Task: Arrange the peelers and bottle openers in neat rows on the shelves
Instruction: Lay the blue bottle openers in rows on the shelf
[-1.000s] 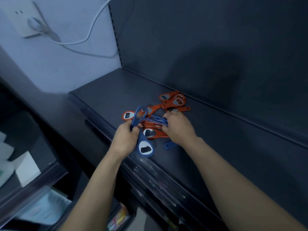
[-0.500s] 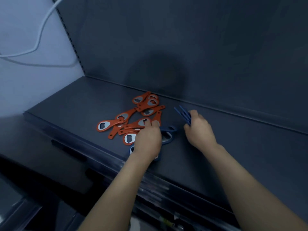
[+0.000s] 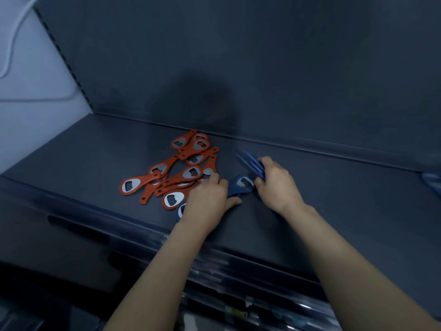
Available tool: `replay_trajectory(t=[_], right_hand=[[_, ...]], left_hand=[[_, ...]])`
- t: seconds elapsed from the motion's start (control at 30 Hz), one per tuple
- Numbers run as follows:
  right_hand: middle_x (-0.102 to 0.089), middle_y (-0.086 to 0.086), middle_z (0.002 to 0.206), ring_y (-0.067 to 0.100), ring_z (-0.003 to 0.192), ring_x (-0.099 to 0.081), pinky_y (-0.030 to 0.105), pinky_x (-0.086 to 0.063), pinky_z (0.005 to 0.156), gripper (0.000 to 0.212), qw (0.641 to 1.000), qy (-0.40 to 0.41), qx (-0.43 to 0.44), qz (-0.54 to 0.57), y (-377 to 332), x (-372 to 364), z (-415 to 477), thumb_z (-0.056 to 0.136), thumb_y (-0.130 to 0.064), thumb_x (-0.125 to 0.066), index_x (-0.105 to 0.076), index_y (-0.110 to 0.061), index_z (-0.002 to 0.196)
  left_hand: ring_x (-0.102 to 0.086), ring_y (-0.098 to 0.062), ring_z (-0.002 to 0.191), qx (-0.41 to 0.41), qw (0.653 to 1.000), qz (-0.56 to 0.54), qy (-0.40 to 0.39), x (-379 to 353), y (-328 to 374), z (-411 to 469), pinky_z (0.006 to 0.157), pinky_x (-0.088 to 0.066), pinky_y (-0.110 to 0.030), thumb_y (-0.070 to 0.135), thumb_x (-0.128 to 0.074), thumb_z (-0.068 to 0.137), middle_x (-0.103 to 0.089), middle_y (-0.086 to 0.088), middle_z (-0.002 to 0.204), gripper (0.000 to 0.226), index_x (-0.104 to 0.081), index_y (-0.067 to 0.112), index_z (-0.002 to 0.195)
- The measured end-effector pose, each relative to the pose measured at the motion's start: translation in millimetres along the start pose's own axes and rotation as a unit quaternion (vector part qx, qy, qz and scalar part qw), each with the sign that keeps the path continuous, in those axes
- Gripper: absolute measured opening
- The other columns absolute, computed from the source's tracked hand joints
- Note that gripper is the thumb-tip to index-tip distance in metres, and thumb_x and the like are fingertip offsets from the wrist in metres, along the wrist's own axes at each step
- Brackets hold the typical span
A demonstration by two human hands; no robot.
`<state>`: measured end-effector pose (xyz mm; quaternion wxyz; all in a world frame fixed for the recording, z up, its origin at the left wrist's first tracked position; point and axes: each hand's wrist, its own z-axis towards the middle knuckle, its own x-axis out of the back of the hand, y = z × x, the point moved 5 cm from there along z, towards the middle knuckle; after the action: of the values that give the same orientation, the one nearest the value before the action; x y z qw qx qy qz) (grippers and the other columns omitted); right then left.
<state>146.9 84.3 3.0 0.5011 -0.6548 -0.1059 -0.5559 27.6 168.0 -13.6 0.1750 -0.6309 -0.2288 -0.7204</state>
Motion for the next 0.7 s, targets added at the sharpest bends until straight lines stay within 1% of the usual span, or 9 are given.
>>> replay_trajectory(t=[0.1, 0.17, 0.23, 0.3, 0.33, 0.43, 0.53, 0.63, 0.7], right_hand=[[-0.056, 0.013, 0.113, 0.029, 0.102, -0.053, 0.035, -0.046, 0.085, 0.036, 1.0, 0.006, -0.006, 0.002, 0, 3, -5, 0.09, -0.011, -0.052, -0.044, -0.008, 0.125], [-0.056, 0.013, 0.112, 0.029, 0.1, -0.054, 0.035, -0.046, 0.083, 0.035, 1.0, 0.012, -0.013, 0.001, 1, 4, -9, 0.089, -0.01, -0.051, -0.045, -0.008, 0.123], [-0.057, 0.013, 0.11, 0.029, 0.098, -0.054, 0.035, -0.047, 0.082, 0.034, 1.0, 0.017, -0.023, 0.002, 3, 6, -13, 0.088, -0.009, -0.051, -0.045, -0.008, 0.122], [-0.057, 0.013, 0.109, 0.029, 0.097, -0.054, 0.035, -0.047, 0.082, 0.034, 0.999, 0.022, -0.031, 0.002, 4, 8, -17, 0.088, -0.009, -0.051, -0.046, -0.008, 0.122], [-0.057, 0.013, 0.109, 0.029, 0.097, -0.054, 0.035, -0.047, 0.081, 0.034, 0.999, 0.023, -0.035, 0.001, 5, 9, -19, 0.088, -0.01, -0.051, -0.046, -0.008, 0.122], [-0.057, 0.013, 0.108, 0.029, 0.096, -0.055, 0.036, -0.047, 0.082, 0.033, 0.998, 0.029, -0.049, 0.002, 9, 11, -25, 0.088, -0.01, -0.052, -0.046, -0.009, 0.121], [-0.057, 0.011, 0.105, 0.03, 0.095, -0.054, 0.036, -0.047, 0.08, 0.031, 0.996, 0.044, -0.07, 0.023, 12, 16, -29, 0.088, -0.009, -0.051, -0.047, -0.009, 0.118], [-0.058, 0.01, 0.105, 0.028, 0.095, -0.055, 0.035, -0.047, 0.081, 0.032, 0.994, 0.058, -0.085, 0.045, 14, 22, -31, 0.087, -0.008, -0.051, -0.048, -0.01, 0.119], [-0.059, 0.009, 0.105, 0.028, 0.094, -0.055, 0.035, -0.047, 0.081, 0.033, 0.992, 0.057, -0.093, 0.058, 16, 23, -30, 0.087, -0.008, -0.051, -0.05, -0.012, 0.119]], left_hand=[[-0.056, -0.028, 0.099, -0.036, 0.995, 0.092, 0.002, 2, 6, 2, 0.066, -0.037, -0.032, 0.045, -0.039, 0.095, -0.05, -0.01, 0.114, 0.044, -0.053, 0.008, 0.112], [-0.06, -0.03, 0.094, -0.045, 0.991, 0.125, 0.007, 5, 9, 6, 0.061, -0.033, -0.032, 0.033, -0.035, 0.098, -0.054, -0.01, 0.111, 0.033, -0.051, 0.007, 0.11], [-0.062, -0.03, 0.091, -0.044, 0.988, 0.148, 0.012, 9, 11, 11, 0.058, -0.033, -0.032, 0.015, -0.037, 0.096, -0.057, -0.011, 0.107, 0.019, -0.05, 0.006, 0.106], [-0.063, -0.029, 0.09, -0.04, 0.987, 0.157, 0.004, 10, 12, 13, 0.056, -0.033, -0.03, 0.003, -0.038, 0.091, -0.057, -0.011, 0.106, 0.017, -0.048, 0.006, 0.105], [-0.063, -0.028, 0.091, -0.038, 0.987, 0.155, 0.0, 10, 11, 14, 0.056, -0.033, -0.029, 0.001, -0.038, 0.09, -0.056, -0.011, 0.107, 0.018, -0.047, 0.006, 0.105], [-0.061, -0.027, 0.094, -0.028, 0.991, 0.131, 0.013, 10, 8, 16, 0.057, -0.033, -0.028, 0.003, -0.036, 0.092, -0.054, -0.011, 0.111, 0.018, -0.044, 0.007, 0.109], [-0.058, -0.033, 0.094, -0.034, 0.997, 0.073, 0.019, 14, 7, 19, 0.059, -0.033, -0.032, 0.004, -0.037, 0.094, -0.053, -0.013, 0.111, 0.017, -0.044, 0.004, 0.108], [-0.057, -0.04, 0.089, -0.057, 0.998, 0.006, 0.016, 18, 12, 23, 0.061, -0.035, -0.038, 0.008, -0.036, 0.095, -0.053, -0.015, 0.107, 0.015, -0.045, 0.003, 0.106], [-0.055, -0.036, 0.086, -0.06, 0.997, -0.049, 0.019, 18, 12, 24, 0.064, -0.037, -0.039, 0.01, -0.036, 0.095, -0.054, -0.012, 0.1, 0.013, -0.046, 0.003, 0.101]])
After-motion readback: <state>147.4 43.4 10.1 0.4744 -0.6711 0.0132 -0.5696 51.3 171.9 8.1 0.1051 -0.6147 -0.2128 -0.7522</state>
